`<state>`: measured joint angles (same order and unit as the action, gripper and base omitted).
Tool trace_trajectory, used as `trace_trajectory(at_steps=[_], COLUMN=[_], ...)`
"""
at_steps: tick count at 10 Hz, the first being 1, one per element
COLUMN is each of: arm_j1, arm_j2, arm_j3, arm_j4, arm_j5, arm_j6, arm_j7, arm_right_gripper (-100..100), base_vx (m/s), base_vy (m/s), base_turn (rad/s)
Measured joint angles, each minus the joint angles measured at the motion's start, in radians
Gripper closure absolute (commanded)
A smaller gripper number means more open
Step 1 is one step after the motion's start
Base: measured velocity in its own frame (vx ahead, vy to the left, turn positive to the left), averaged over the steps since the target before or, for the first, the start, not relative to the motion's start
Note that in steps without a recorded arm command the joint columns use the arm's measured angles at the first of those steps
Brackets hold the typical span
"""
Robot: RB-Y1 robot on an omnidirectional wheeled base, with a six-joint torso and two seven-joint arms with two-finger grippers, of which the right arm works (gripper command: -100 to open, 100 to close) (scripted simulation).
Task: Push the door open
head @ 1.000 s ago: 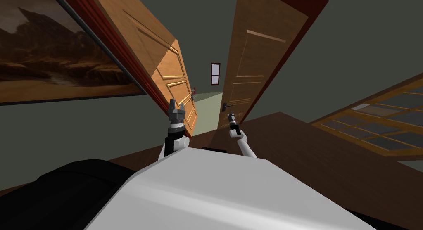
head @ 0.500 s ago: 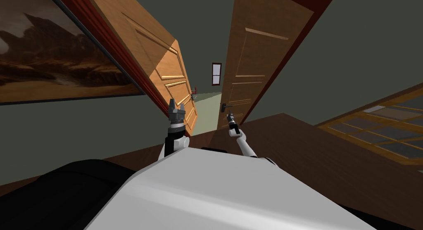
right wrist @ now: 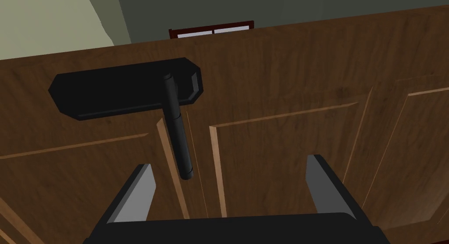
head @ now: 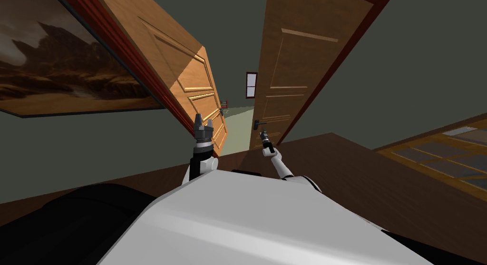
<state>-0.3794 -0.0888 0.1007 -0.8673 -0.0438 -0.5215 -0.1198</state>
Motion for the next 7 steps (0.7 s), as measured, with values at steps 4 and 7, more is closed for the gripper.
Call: trace_trajectory(at_steps=[4, 7], arm_j1=[-0.050, -0.092], arm_j2=[0.005, 0.007], arm_j3=[0.003, 0.009], arm_j4=[0.091, 0.161], arm_j5=[-0.007, -0.013], arm_j6=[-0.005, -0.005], arm_j7=[0.003, 0.003], arm_right_gripper=[-100, -100], base_vx=[0.028, 0.043], base_vy=[-0.086, -0.124], base_turn=[0.061, 0.075])
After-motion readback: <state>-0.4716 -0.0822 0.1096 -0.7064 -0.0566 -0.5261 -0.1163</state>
